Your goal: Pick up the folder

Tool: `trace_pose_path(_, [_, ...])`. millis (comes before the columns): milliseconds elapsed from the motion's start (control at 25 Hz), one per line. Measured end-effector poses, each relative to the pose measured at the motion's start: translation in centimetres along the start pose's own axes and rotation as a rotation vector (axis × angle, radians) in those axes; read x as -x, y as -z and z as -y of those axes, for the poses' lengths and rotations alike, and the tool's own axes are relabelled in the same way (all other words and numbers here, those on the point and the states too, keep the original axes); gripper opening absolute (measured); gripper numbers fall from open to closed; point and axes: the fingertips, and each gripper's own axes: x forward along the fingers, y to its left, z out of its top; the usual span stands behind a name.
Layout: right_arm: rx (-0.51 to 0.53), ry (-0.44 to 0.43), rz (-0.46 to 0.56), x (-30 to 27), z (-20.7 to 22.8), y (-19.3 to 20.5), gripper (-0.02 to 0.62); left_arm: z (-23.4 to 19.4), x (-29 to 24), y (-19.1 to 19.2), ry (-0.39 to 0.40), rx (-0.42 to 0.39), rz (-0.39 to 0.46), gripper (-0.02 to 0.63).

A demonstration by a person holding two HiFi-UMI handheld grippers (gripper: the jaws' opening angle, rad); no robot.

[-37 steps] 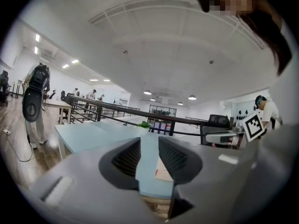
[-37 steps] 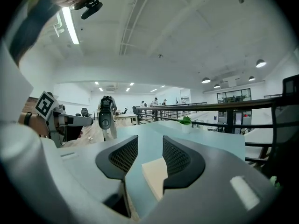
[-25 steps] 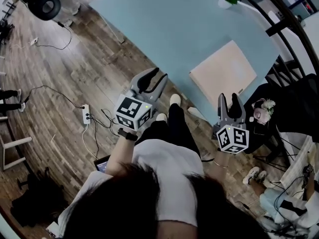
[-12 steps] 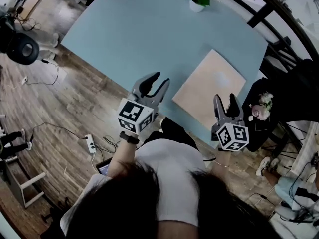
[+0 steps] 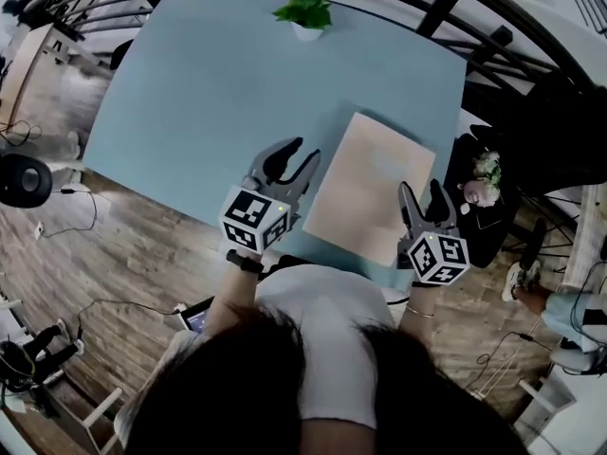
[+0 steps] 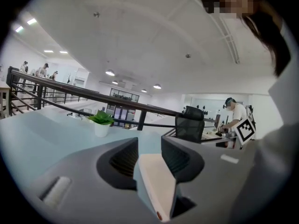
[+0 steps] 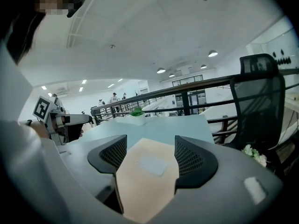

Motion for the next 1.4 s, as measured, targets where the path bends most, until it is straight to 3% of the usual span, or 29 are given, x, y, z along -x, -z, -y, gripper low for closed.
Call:
trace_pose_path(520, [-0.101, 0.213, -0.002, 2.1, 3.3, 0.7, 0.298, 0.6, -5.5, 0.5, 0.224, 0.032, -0.096, 0.163])
trace_pose_path(760, [-0.129, 0.252, -0.028, 2.6, 3.6, 1.8, 0.298, 1.3, -6.8, 1.4, 0.297, 0.030, -0.131, 0.163])
trace_pose_path(1000, [-0.139, 0.250, -0.063, 2.5, 3.3, 3.3, 0.298, 1.5, -7.6, 2.5, 0.320, 0.027, -0.159, 0.163])
trace_pose_path(1400, [-0.176, 0.216, -0.135, 1.6, 3.8, 5.9, 0.298, 1.2, -7.7, 5.7, 0.304, 0.088, -0.232, 0.164])
